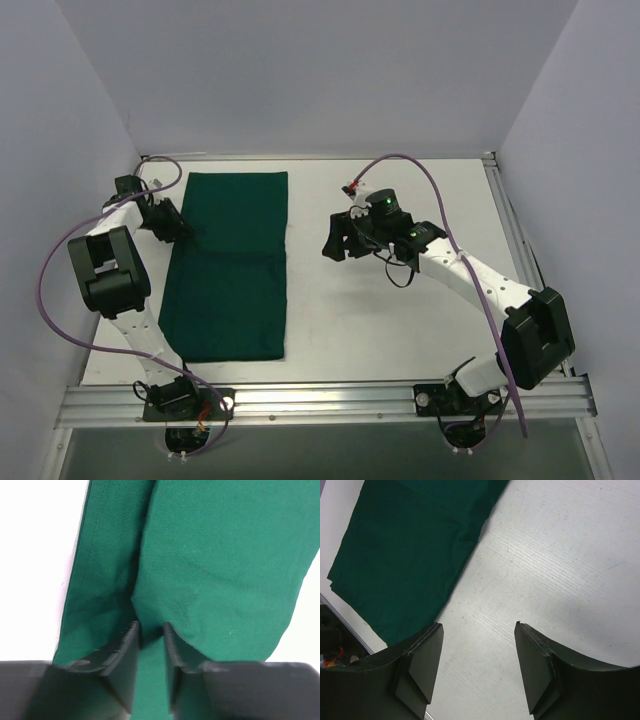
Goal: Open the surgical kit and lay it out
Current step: Open the surgical kit at the center of the board.
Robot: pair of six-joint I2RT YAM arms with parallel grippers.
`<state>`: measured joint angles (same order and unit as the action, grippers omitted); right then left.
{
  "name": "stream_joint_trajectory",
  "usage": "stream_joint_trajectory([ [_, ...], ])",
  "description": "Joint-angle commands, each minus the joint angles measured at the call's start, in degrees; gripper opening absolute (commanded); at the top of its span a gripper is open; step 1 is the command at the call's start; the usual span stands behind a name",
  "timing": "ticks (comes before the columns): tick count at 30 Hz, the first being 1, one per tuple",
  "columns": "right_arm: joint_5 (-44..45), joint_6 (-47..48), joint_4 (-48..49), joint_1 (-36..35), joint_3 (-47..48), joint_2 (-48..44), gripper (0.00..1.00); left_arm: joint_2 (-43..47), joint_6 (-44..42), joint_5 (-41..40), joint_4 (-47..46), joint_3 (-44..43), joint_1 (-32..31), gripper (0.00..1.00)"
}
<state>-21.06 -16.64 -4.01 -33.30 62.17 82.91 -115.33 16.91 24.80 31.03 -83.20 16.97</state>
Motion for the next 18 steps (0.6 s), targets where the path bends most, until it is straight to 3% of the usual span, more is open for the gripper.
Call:
stream_joint_trajectory([
  [1, -1.0, -0.6, 1.3, 0.5, -0.5, -1.7, 0.59, 0.0, 0.3, 1.7, -2.5, -1.9, 0.1, 0.31],
  [6, -1.2, -0.8, 1.5, 0.5, -0.6, -1.7, 0.59, 1.6, 1.2, 1.7, -1.7, -2.3, -0.1, 0.13],
  [7, -1.2, -0.9, 1.5, 0.5, -0.6, -1.8, 0.59, 2.0, 1.5, 1.7, -1.2, -3.0, -0.3, 0.03],
  [12, -1.0, -1.0, 1.6, 0.4, -0.7, -1.0, 0.59, 3.2, 1.2, -1.4, 6.2, -7.8, -3.6, 0.02],
  [18, 0.8, -2.2, 1.0, 1.5, 0.5, -0.9, 0.59, 8.0, 5.5, -2.4, 7.5, -10.3, -11.1, 0.02],
])
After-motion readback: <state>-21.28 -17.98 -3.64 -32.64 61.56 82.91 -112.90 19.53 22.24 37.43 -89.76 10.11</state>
